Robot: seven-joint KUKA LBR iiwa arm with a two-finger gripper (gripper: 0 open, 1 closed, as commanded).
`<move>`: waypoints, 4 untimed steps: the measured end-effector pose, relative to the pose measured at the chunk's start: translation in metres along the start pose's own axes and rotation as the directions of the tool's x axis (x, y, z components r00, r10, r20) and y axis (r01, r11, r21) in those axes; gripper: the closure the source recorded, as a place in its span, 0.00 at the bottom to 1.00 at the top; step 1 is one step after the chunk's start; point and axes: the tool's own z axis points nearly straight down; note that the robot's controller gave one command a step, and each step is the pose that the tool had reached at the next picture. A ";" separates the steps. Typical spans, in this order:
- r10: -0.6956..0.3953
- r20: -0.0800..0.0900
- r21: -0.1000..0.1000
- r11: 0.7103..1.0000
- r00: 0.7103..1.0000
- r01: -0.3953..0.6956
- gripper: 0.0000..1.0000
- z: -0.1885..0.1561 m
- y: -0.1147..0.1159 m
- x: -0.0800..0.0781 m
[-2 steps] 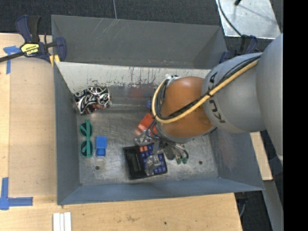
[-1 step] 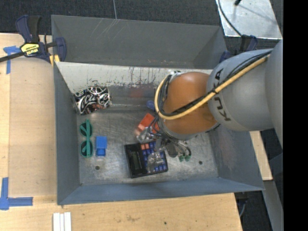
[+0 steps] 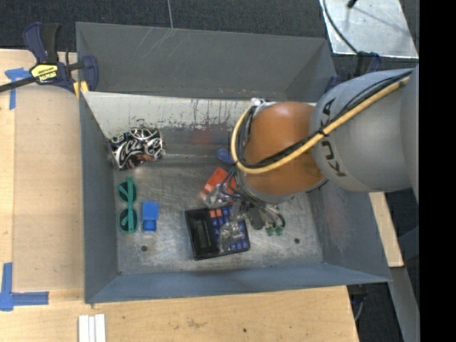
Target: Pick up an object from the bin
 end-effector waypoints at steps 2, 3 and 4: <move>0.001 -0.006 0.000 1.000 1.000 -0.001 1.00 -0.008 0.000 0.001; 0.001 -0.010 -0.001 1.000 1.000 -0.001 1.00 -0.024 0.000 0.002; 0.001 -0.003 0.000 1.000 1.000 -0.001 1.00 -0.038 0.000 0.000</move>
Offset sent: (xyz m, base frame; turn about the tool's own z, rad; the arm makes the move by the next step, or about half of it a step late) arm 0.0000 0.0000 0.0495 0.0000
